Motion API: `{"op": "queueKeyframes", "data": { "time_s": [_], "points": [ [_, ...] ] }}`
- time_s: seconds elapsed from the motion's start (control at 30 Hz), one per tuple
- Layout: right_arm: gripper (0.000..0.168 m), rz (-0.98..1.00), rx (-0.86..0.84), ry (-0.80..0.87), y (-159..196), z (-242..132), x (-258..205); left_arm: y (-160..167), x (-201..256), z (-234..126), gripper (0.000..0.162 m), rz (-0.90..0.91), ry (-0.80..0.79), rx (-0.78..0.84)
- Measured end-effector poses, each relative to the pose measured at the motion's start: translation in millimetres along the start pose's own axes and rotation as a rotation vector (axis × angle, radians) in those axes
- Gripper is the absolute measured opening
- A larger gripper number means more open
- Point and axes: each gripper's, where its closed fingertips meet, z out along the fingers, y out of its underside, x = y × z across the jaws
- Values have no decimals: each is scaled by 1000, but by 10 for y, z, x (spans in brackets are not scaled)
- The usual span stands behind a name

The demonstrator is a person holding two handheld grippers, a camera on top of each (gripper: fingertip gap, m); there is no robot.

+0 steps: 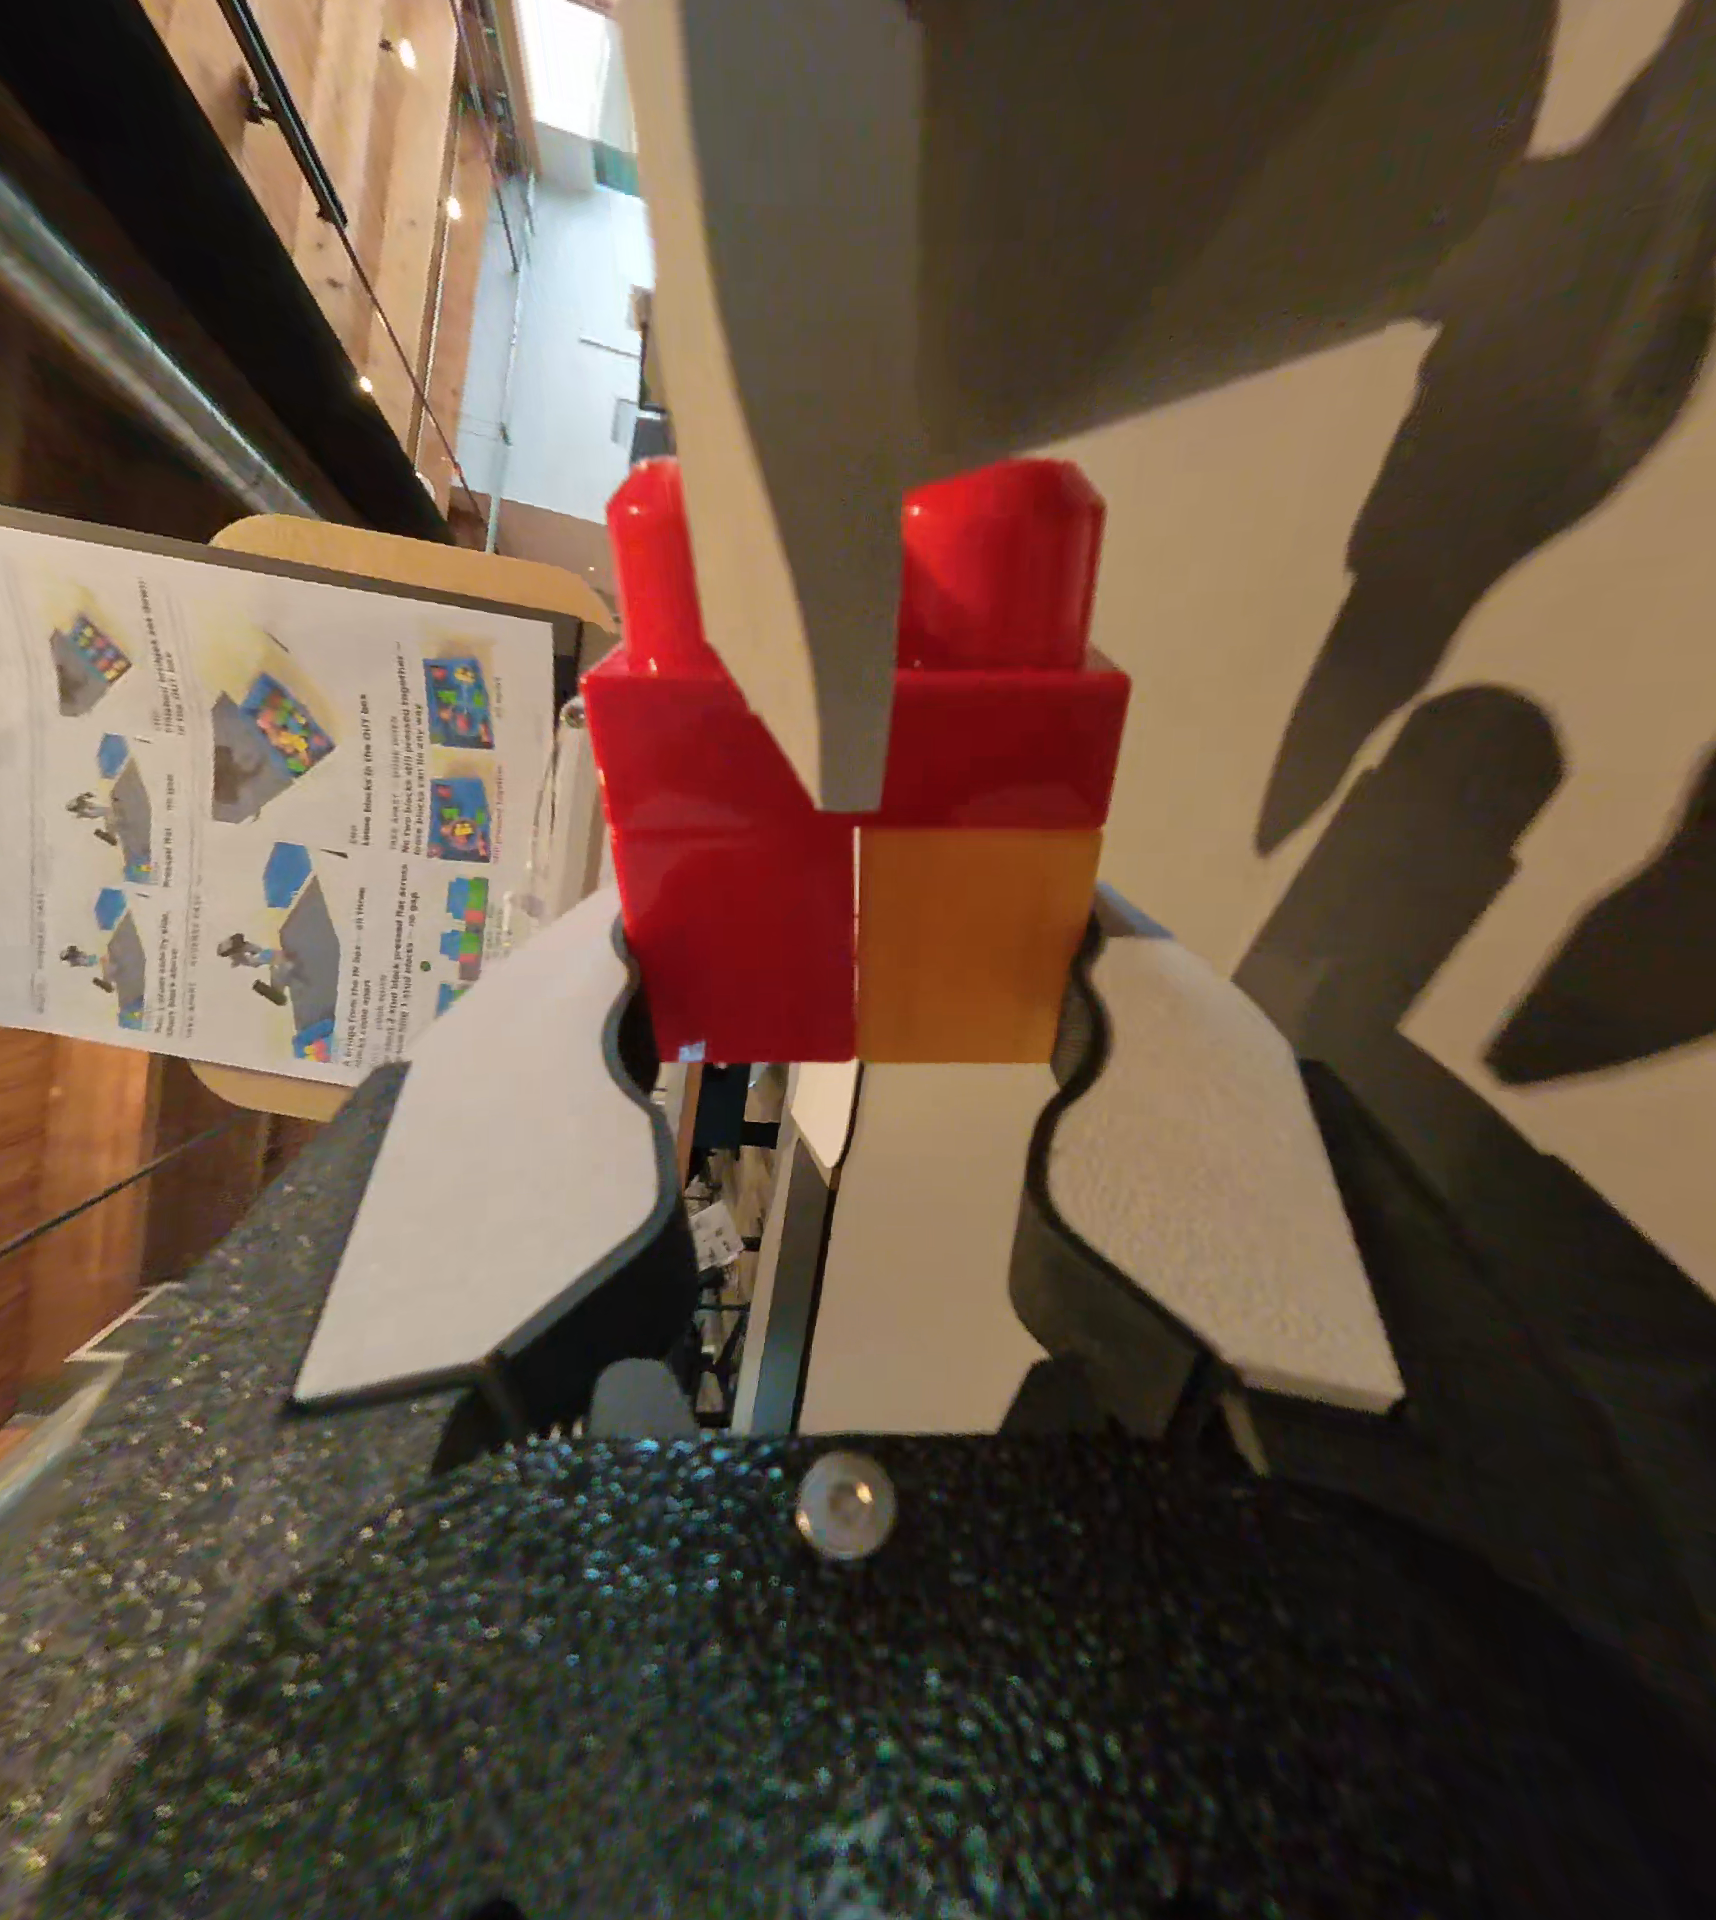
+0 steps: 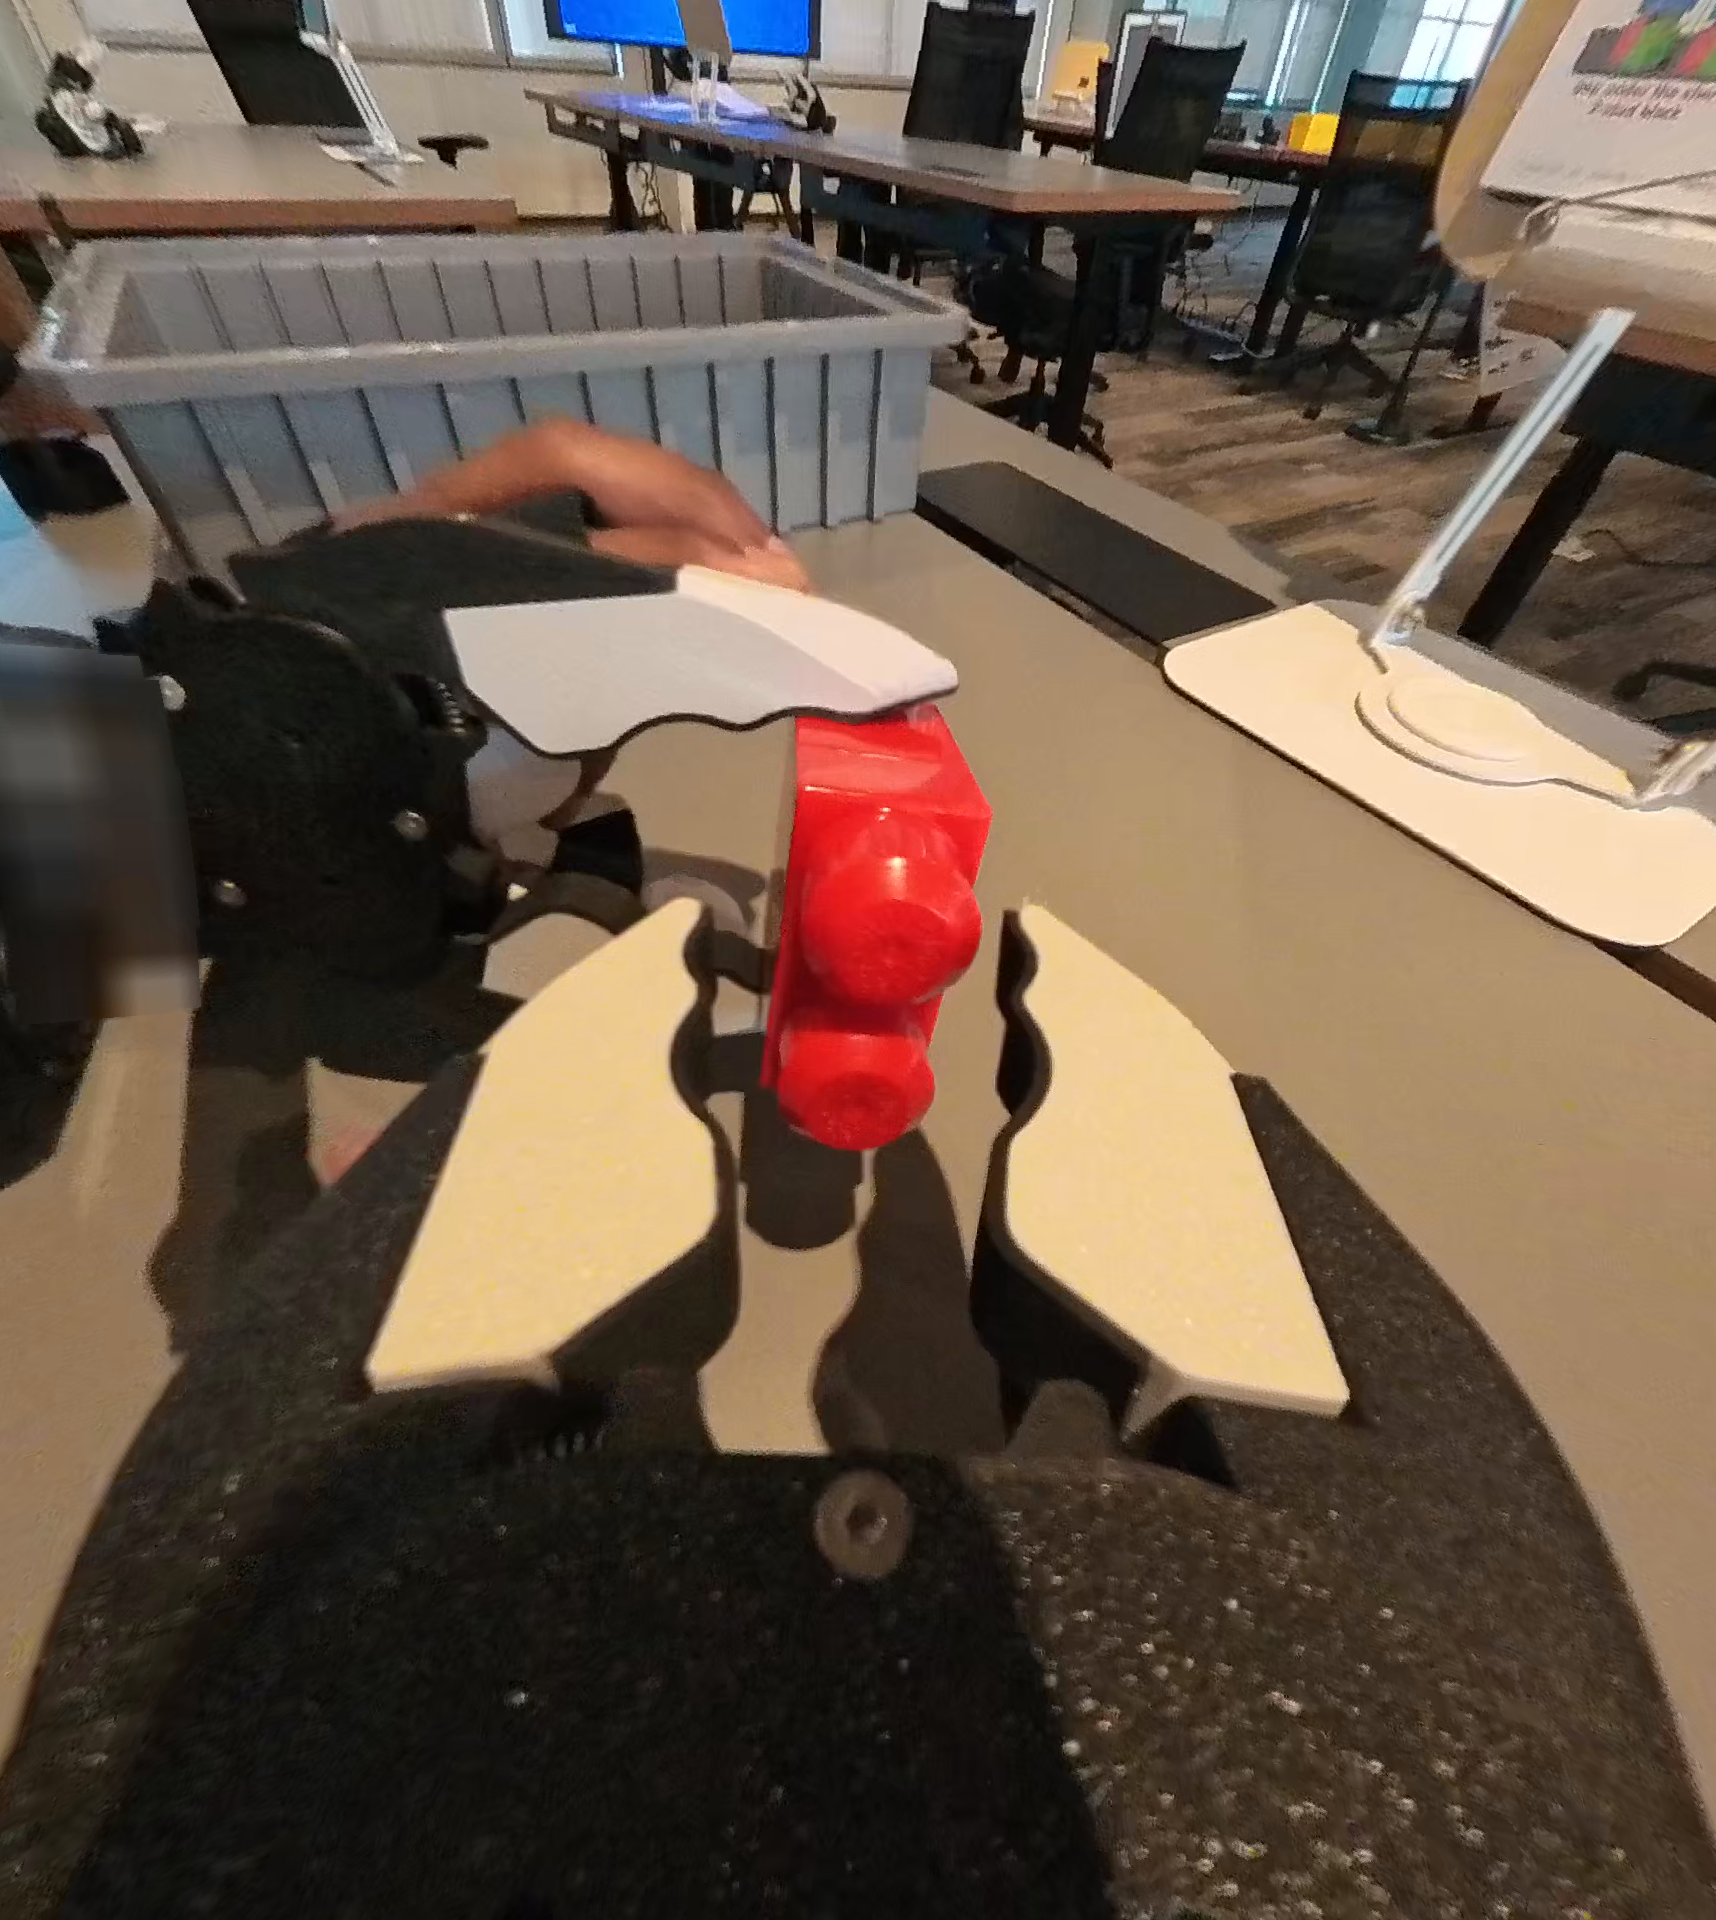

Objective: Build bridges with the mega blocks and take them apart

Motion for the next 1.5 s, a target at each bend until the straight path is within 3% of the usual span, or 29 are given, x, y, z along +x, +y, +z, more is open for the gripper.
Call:
{"op": "queueKeyframes", "data": {
  "time_s": [0.13, 0.67, 0.9, 1.33, 1.5],
  "points": [
    [41, -42, -74, 55, 89, 49, 18, -25, 116, -7, 75, -24, 67, 23],
    [38, -6, -212, 79, 202, 21, 16, -77, 240, 15, 75, -89, 129, 60],
    [37, 35, -175, 43, 136, -9, -9, -125, 200, -8, 75, -135, 124, 110],
    [34, 395, 16, -223, -21, -81, -25, -245, 166, -77, 75, -298, 195, 203],
    [35, 95, -123, 21, 73, -37, 14, -131, 225, 11, 75, -233, 194, 78]
  ]
}}
